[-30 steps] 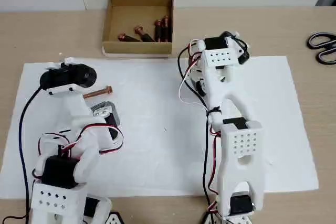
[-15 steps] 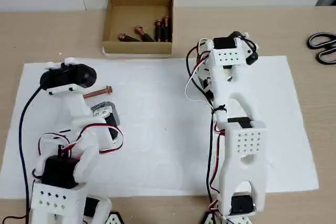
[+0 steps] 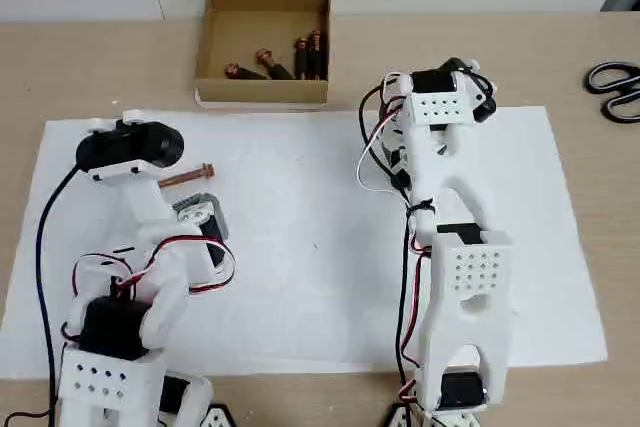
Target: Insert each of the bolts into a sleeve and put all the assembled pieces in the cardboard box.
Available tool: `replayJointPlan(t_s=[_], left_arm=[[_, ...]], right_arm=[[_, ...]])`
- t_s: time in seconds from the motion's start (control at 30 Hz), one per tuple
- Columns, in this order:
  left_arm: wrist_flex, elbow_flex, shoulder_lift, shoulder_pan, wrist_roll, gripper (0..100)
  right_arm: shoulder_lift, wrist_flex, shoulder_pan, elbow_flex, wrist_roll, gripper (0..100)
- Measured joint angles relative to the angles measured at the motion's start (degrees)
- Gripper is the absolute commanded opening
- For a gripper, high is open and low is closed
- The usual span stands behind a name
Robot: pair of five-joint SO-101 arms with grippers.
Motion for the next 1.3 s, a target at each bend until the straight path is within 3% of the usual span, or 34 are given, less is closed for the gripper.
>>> replayJointPlan(t_s=[0.1, 0.37, 0.73, 1.0, 1.3], left_arm=[[0.0, 0.0, 0.0, 0.0, 0.0, 1], [0.0, 0.0, 0.0, 0.0, 0.0, 1], [-0.9, 0.0, 0.0, 0.0, 0.0, 1], [-7.7, 0.0, 0.0, 0.0, 0.0, 1], [-11.9, -0.6, 3.3, -2.0, -2.6, 1]], right_arm=[[0.0, 0.0, 0.4, 0.0, 0.1, 0.2], [0.0, 0.0, 0.5, 0.0, 0.5, 0.3], [-2.4, 3.0, -0.4, 0.1, 8.2, 0.2], [-11.6, 9.5, -4.3, 0.0, 16.6, 0.2], [-17.7, 11.2, 0.5, 0.2, 28.8, 0.2]])
